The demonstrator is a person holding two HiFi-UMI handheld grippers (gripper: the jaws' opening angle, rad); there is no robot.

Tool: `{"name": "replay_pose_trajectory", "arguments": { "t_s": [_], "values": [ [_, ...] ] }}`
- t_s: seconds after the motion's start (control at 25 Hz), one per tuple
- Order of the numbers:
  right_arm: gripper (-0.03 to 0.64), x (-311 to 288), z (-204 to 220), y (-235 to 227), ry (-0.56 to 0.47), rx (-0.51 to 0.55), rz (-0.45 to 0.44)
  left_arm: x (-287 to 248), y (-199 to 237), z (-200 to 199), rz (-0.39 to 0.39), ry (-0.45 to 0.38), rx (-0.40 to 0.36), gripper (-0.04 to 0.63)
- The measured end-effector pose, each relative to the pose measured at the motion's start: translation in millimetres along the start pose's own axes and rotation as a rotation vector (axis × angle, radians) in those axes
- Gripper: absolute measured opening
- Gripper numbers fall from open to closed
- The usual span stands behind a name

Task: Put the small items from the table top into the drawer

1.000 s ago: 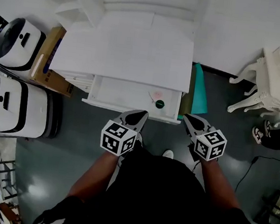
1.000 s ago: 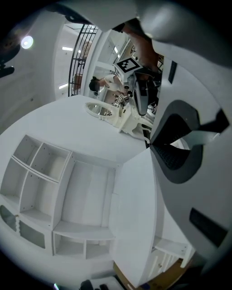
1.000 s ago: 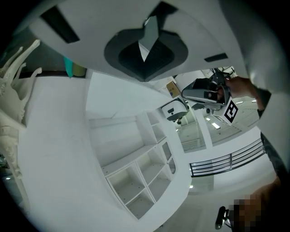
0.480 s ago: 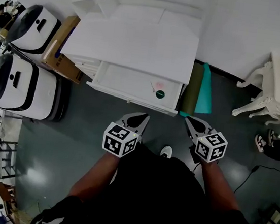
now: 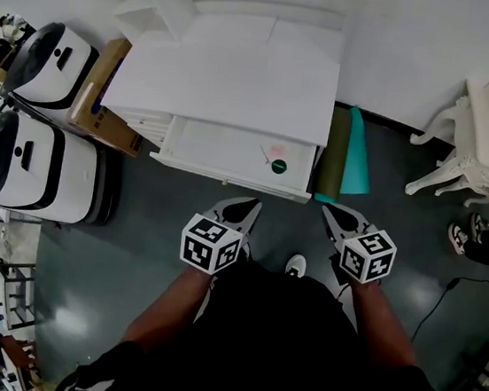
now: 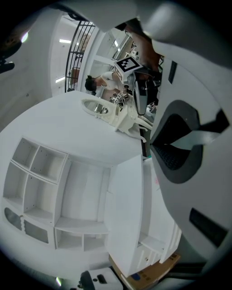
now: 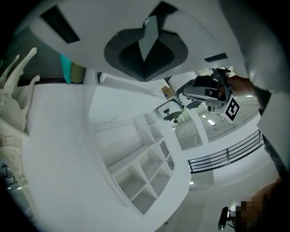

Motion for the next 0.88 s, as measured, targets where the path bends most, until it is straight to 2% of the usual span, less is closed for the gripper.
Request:
{"name": "replay_pose_trajectory", "arguments": {
  "t_s": [0.88],
  "values": [
    [0.025,-39.9,-7.8,35.8,-0.004,-0.027,0.089,18.3,51.8,-7.9,0.075,0.033,-0.072,0.011]
  ]
}}
Point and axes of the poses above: the fingertips, and each gripper's own axes: x backward along the fingers, y to its left, z out of its underside, the point moved 4 cm from there along x, backward along the fingers, and after that the axes turned 6 degrees about y, right-handed, at the moved point
